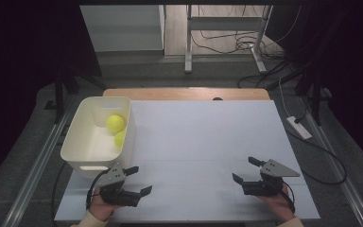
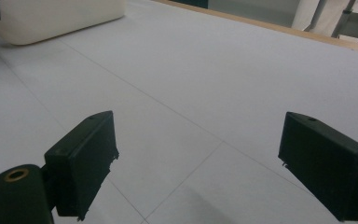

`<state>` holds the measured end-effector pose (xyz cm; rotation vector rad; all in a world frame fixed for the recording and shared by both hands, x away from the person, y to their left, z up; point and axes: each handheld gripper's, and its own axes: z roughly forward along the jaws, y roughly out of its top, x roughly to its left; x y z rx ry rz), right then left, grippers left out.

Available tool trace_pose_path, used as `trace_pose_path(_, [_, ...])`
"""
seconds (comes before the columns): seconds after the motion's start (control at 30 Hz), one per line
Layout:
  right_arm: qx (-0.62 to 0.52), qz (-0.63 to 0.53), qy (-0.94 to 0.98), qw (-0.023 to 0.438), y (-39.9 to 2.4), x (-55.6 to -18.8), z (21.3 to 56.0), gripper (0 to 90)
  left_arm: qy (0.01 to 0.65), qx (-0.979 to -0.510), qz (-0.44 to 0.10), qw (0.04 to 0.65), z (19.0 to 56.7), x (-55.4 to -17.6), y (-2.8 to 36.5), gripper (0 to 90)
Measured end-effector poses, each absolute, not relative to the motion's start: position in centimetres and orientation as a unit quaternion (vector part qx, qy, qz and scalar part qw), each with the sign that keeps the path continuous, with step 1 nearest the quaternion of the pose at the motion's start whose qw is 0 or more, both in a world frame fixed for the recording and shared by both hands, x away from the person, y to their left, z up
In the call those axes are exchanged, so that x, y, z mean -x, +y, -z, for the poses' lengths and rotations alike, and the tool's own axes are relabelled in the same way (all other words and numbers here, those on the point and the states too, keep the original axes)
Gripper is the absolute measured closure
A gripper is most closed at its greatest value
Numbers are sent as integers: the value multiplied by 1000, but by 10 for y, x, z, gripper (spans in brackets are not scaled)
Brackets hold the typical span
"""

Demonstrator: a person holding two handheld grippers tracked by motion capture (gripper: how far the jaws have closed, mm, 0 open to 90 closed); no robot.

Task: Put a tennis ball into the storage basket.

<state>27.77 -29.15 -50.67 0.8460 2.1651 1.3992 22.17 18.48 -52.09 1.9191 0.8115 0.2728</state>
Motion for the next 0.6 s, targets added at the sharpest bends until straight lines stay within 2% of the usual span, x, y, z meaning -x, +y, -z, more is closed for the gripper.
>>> trace_pose_path(0.6, [-297,-501,791,186,-291,-275,509,112,330,-800,-115,487,526,-224,179,108])
